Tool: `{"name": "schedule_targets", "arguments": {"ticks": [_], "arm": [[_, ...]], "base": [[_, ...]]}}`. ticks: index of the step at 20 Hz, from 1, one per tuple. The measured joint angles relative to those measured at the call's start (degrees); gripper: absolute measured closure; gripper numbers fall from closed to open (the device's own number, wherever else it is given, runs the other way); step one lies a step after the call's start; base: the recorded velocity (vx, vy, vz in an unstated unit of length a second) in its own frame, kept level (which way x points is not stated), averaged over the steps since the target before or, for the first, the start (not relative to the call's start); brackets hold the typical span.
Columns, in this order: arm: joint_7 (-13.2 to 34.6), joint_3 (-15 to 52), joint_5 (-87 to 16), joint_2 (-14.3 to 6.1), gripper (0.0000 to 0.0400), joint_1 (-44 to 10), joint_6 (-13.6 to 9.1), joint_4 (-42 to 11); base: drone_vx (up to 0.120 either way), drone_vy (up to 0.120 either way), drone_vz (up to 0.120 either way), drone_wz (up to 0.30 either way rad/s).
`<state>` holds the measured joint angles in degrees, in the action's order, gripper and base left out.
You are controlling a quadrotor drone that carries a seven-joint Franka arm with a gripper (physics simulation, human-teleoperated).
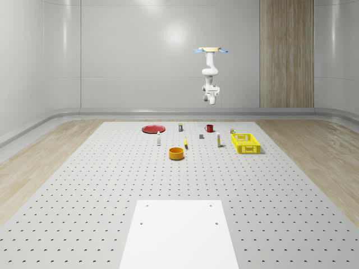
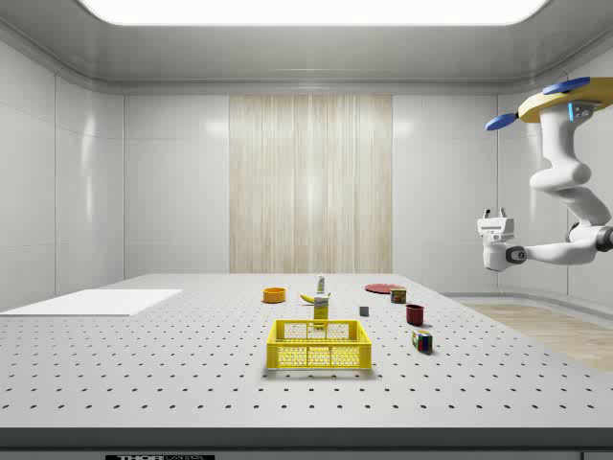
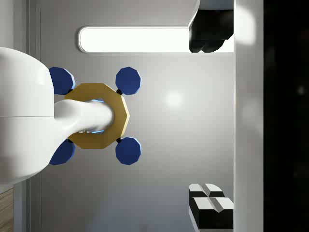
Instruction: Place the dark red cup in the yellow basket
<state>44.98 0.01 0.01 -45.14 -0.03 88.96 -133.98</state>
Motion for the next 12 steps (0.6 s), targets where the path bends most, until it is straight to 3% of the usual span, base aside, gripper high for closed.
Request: {"name": "schedule_targets", "arguments": {"ticks": [8, 12], "arm": [[-0.1, 0.1, 0.1, 2.3, 0.0, -0.2, -7.1, 9.7], [-0.1, 0.1, 0.1, 3.7, 0.0, -0.3, -9.3, 13.5]], "base": [[0.0, 0.0, 0.0, 0.0], [0.11, 0.0, 0.0, 0.0]]}}
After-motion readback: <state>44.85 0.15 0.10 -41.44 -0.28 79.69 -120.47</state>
